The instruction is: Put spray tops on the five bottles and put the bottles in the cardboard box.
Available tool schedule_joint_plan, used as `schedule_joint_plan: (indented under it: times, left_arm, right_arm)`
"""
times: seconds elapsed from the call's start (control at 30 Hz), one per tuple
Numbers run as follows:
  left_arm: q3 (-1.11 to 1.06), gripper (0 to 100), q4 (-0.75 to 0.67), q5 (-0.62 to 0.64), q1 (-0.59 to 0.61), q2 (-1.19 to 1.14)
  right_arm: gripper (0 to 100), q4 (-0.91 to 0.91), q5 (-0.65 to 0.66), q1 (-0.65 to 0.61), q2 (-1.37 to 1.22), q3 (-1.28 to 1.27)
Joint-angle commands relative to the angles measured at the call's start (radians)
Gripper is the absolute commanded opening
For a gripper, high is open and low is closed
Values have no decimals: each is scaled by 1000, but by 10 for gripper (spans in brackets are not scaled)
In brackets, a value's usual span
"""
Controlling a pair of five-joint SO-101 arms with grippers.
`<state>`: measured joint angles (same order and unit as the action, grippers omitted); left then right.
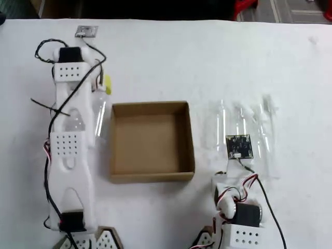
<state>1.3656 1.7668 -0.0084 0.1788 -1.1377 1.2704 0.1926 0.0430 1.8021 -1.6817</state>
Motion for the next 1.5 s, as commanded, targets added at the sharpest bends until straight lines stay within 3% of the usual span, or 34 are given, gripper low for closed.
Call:
schedule_joint_plan:
  times: [0.0,0.93,1.17,1.47]
  left_arm:
    - [2,218,5,12,-25,13]
    - [3,213,-25,14,-48,-82]
    - [3,72,-57,11,-67,-82]
    - [3,57,-20,-29,-113,36]
  right_arm:
    - [15,4,-9,4,2,-9]
    - [15,4,-9,4,2,-9]
    - [15,4,-9,4,2,-9]
    - [15,4,-9,4,2,-9]
